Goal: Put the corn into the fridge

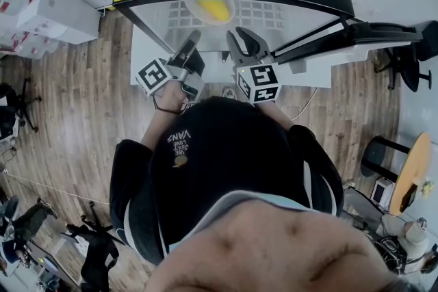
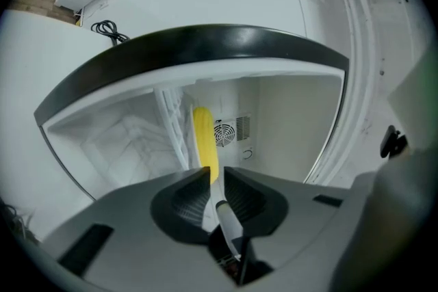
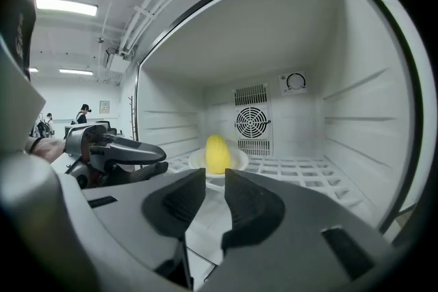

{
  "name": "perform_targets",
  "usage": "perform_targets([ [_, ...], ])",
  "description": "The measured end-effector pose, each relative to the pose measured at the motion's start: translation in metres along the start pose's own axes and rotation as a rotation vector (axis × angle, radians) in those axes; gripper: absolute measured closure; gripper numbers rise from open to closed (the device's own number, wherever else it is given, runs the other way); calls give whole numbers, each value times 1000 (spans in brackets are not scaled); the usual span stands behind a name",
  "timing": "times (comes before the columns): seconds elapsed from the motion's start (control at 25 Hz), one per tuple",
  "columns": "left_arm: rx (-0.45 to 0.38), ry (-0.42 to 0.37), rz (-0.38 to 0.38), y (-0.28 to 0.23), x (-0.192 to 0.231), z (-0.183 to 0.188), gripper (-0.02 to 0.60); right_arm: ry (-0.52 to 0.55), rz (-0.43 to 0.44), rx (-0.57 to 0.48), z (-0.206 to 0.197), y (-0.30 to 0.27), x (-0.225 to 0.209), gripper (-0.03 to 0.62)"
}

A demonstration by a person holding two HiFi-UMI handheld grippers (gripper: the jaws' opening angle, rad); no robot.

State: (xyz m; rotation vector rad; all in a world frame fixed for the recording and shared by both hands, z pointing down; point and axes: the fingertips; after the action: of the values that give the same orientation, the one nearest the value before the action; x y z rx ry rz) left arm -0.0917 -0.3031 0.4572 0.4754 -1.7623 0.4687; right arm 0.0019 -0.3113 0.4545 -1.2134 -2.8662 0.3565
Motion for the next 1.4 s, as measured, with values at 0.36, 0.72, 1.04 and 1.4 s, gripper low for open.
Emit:
perform_targets([
  [0.36, 7, -89, -35, 9, -14, -6, 544, -17, -35, -7, -5, 13, 7, 533],
  [0.72, 13, -209, 4, 23, -12, -9, 549, -34, -61, -15, -9, 23, 15, 548],
  [1.04, 27, -424, 22, 30, -12, -8, 549, -38, -81, -22, -11, 28, 23, 553],
  [1.4, 32, -545, 32, 37, -8, -7, 551, -47, -111, -17, -16, 33, 29, 559],
])
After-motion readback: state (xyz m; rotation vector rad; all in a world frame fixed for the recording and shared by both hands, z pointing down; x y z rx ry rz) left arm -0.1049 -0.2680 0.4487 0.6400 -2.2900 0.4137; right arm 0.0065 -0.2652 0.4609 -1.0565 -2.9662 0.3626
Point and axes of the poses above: the fingertips, and each gripper's own axes: y backward along the fingers, x to its left, z out of its top, and after that the axes turned 10 degrees about z, right-handed
